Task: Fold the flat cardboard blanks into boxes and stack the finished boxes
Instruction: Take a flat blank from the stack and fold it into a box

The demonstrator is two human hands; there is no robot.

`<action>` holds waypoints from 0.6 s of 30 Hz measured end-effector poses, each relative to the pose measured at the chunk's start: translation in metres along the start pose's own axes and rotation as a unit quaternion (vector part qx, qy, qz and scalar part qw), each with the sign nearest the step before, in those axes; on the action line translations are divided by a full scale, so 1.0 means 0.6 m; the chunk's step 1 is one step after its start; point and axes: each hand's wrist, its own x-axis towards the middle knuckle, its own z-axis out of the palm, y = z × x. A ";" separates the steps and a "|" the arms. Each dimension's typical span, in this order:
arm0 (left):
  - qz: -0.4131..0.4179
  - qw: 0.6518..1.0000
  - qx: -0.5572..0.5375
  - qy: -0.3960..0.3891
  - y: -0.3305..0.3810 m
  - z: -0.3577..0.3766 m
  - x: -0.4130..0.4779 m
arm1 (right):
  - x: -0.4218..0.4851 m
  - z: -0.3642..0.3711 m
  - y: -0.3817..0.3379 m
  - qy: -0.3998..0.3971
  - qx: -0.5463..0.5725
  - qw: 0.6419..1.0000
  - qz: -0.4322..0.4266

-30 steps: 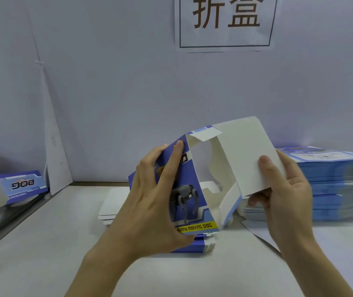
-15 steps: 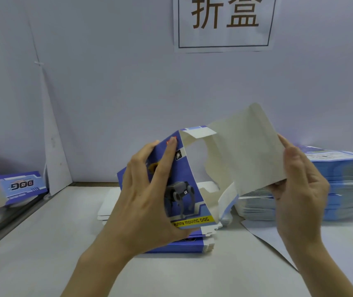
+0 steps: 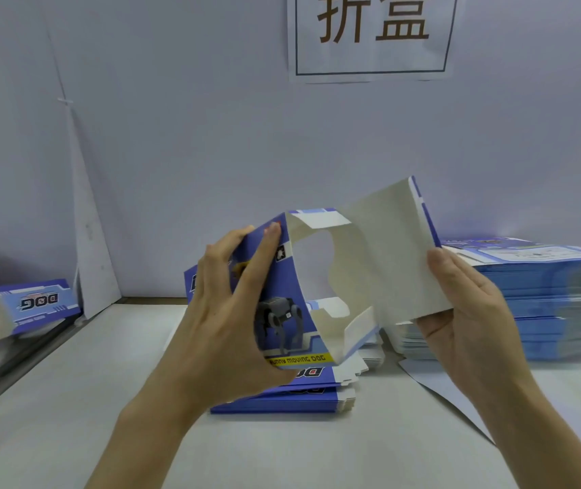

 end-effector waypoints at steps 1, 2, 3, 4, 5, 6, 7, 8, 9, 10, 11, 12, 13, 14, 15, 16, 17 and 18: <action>0.007 1.000 0.010 -0.002 0.001 0.001 0.000 | 0.000 -0.001 -0.002 -0.010 -0.005 1.000 0.005; 0.015 1.000 0.018 -0.005 0.003 0.003 0.000 | 0.000 -0.001 -0.004 -0.017 -0.008 1.000 0.010; 0.023 0.999 0.024 -0.010 0.004 0.005 0.000 | 0.000 -0.002 -0.007 -0.013 -0.010 1.000 0.014; 0.032 0.999 0.030 -0.015 0.004 0.006 -0.001 | 0.001 -0.004 -0.008 -0.003 -0.018 1.000 0.014; 0.040 0.998 0.035 -0.018 0.005 0.006 -0.001 | 0.001 -0.006 -0.009 0.009 -0.034 0.999 0.010; 0.044 0.998 0.037 -0.018 0.006 0.006 -0.001 | 0.002 -0.009 -0.008 0.018 -0.051 0.999 0.002; 0.044 0.998 0.033 -0.018 0.007 0.005 0.000 | 0.003 -0.010 -0.009 0.024 -0.063 0.998 -0.005; 0.039 0.999 0.024 -0.018 0.009 0.004 0.000 | 0.003 -0.010 -0.009 0.031 -0.068 0.997 -0.007; 0.034 0.999 0.014 -0.018 0.012 0.003 0.001 | 0.002 -0.010 -0.009 0.034 -0.070 0.997 -0.007; 0.033 0.999 0.010 -0.019 0.014 0.002 0.001 | 0.002 -0.009 -0.010 0.033 -0.068 0.997 -0.004; 0.034 0.999 0.013 -0.020 0.015 0.003 0.002 | 0.001 -0.008 -0.010 0.031 -0.063 0.998 0.001; 0.036 0.999 0.021 -0.022 0.016 0.004 0.001 | 0.000 -0.007 -0.011 0.028 -0.057 0.998 0.007; 0.036 0.999 0.028 -0.025 0.015 0.005 0.001 | -0.001 -0.006 -0.011 0.023 -0.058 0.998 0.009; 0.034 0.999 0.030 -0.027 0.014 0.005 0.001 | -0.002 -0.006 -0.010 0.018 -0.067 0.998 0.007; 0.030 0.999 0.026 -0.025 0.012 0.005 0.000 | -0.002 -0.006 -0.010 0.016 -0.077 0.997 0.001; 0.024 0.999 0.018 -0.023 0.010 0.003 0.000 | -0.003 -0.005 -0.011 0.022 -0.081 0.996 -0.002; 0.021 1.000 0.013 -0.020 0.009 0.002 0.000 | -0.004 -0.004 -0.012 0.028 -0.081 0.996 -0.004; 0.020 1.000 0.015 -0.018 0.008 0.002 0.000 | -0.005 -0.003 -0.013 0.030 -0.082 0.996 -0.007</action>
